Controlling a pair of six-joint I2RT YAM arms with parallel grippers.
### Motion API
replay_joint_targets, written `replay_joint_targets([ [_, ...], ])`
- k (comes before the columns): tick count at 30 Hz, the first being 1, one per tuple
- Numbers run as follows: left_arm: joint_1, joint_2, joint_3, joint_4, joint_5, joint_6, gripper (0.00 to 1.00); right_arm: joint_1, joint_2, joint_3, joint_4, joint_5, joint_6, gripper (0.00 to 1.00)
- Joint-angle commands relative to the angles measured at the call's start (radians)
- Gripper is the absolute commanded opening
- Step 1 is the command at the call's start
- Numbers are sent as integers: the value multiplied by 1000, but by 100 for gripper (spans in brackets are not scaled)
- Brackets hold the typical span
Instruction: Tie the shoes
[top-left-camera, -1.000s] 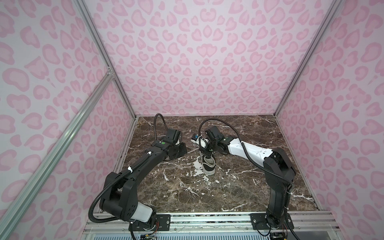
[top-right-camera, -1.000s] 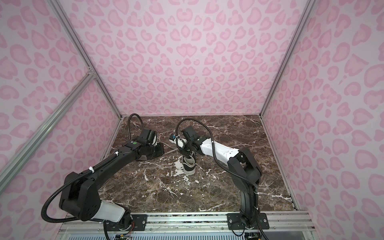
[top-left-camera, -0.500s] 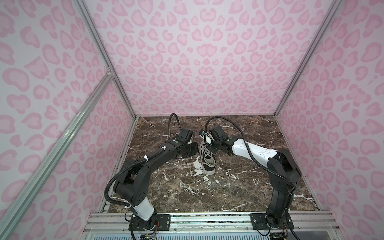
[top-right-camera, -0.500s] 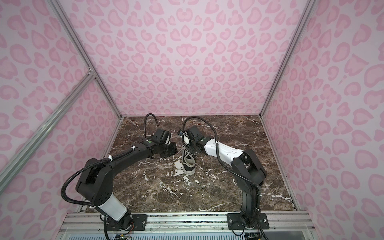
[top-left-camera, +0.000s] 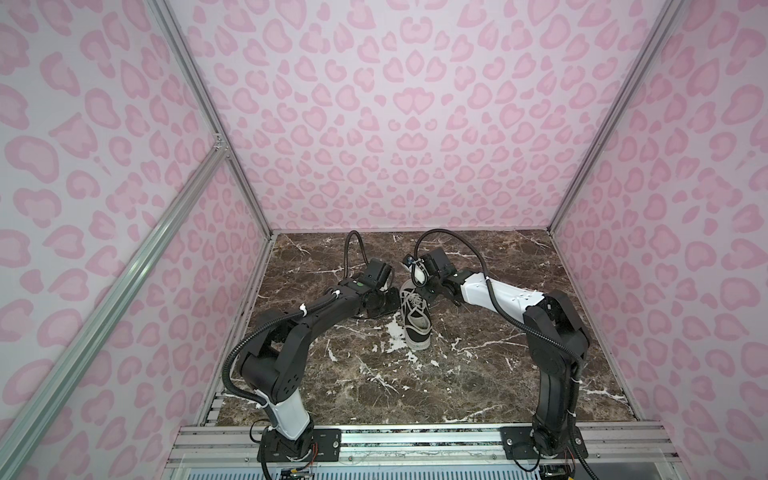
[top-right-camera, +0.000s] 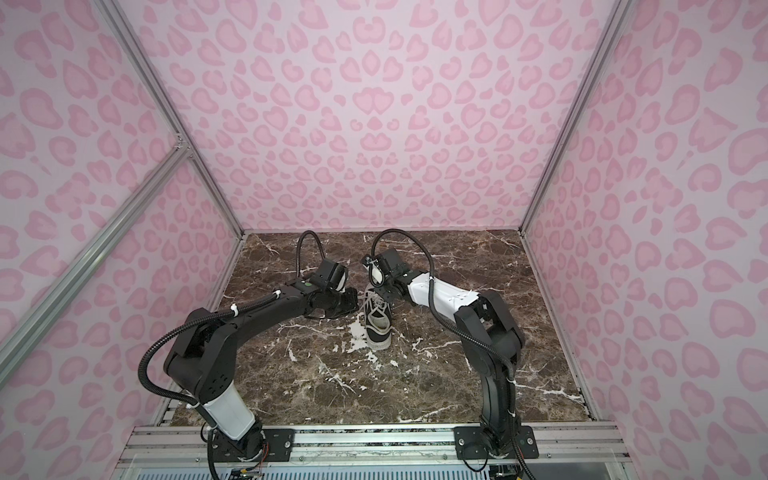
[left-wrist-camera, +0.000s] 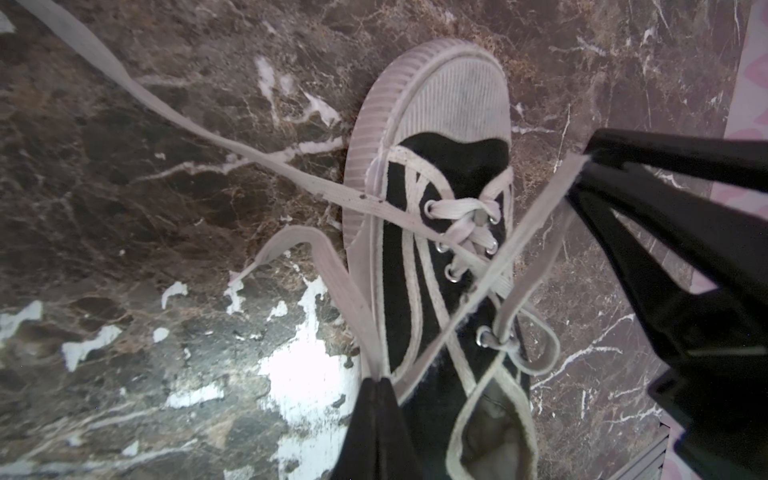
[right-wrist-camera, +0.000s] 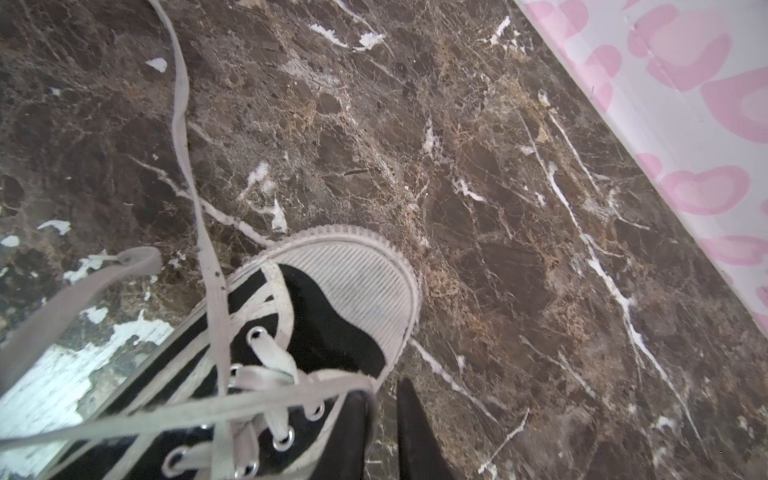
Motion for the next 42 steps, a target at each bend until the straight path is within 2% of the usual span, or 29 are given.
replay_joint_targets([
  [1,0,2,-9,-5,11,-6,3,-7,25,21,-24,-14,14,22],
  [11,-19,22,-29,24,38,-22,4,-21,40,40,-99,-89,40,27],
  [15,-24,24,-22,9,29,-24,17,-30,45,51,-124,-103,51,29],
  [18,-24,16,-21,-14,4,-20,33,-42,39,53,-129,-118,69,31],
  [21,-23,6,-23,-35,-13,-12,44,-52,34,53,-139,-137,84,33],
  [27,-12,-28,-41,-45,-21,-11,54,-60,30,54,-164,-159,81,37],
  [31,4,-55,-50,-55,-25,-7,60,-83,22,54,-163,-217,120,39],
  [36,29,-80,-49,-72,-24,7,64,-139,17,54,-133,-335,205,39],
  [38,41,-82,-43,-71,-14,8,63,-151,17,54,-127,-342,222,39],
  [39,46,-80,-40,-69,-10,9,62,-154,15,54,-128,-342,224,39],
  [42,58,-55,-19,-49,28,10,51,-159,-9,52,-126,-340,244,39],
])
